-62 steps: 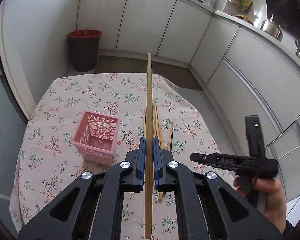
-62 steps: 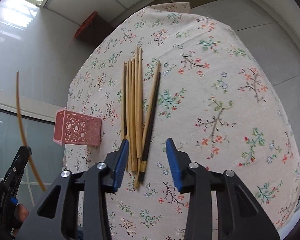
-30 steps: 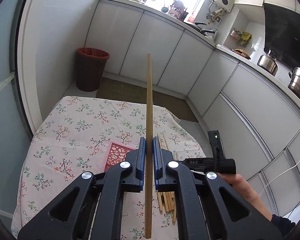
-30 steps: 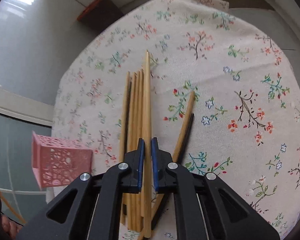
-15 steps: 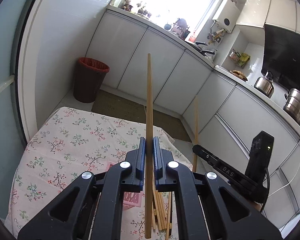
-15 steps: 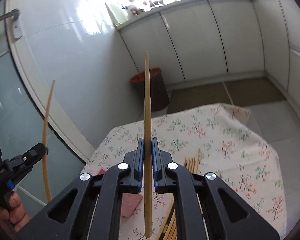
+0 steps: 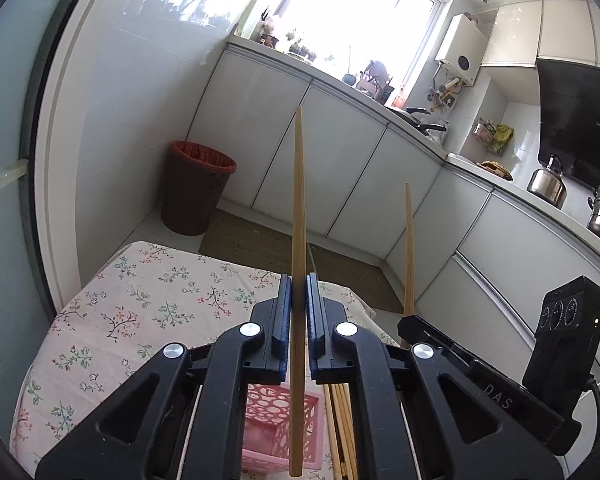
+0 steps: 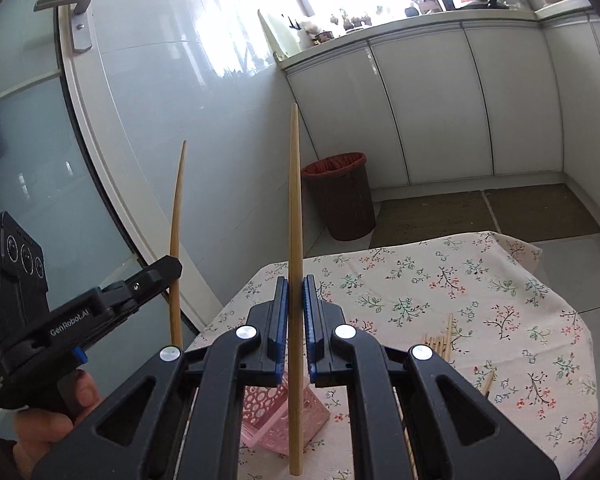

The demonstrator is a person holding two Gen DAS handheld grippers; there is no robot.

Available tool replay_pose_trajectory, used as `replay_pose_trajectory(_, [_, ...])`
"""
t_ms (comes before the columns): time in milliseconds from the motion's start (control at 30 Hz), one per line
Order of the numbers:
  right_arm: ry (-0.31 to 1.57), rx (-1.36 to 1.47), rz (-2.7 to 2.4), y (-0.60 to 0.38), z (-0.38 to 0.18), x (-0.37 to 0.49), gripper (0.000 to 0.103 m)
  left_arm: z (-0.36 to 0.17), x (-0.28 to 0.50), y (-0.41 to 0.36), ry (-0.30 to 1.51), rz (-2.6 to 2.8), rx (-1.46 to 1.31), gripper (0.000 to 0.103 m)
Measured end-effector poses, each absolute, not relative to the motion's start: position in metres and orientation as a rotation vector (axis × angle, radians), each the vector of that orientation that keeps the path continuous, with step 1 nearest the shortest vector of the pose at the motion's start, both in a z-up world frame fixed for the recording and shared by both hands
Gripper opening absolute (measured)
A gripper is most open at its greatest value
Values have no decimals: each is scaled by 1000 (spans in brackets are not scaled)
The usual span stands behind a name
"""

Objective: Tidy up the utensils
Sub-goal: 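Lower both held chopsticks into the pink holder and open both grippers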

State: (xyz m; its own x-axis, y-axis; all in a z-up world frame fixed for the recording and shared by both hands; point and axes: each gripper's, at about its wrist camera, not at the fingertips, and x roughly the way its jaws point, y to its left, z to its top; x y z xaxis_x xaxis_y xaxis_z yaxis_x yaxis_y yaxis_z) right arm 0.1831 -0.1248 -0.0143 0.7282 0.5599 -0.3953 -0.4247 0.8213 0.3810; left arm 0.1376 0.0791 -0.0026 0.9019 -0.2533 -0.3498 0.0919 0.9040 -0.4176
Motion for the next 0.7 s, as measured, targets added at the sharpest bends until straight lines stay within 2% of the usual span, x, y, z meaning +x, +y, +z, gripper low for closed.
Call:
replay_pose_trajectory(267, [442, 309, 569, -106, -11, 188, 8, -11, 142, 71, 326, -153, -339, 6])
replay_pose_trajectory(500, [445, 312, 568, -98, -20, 194, 8, -32, 146, 71, 387, -124, -295, 8])
replay_pose_trajectory(700, [440, 306, 569, -89, -25, 192, 8, -30, 149, 70, 474, -144, -273, 8])
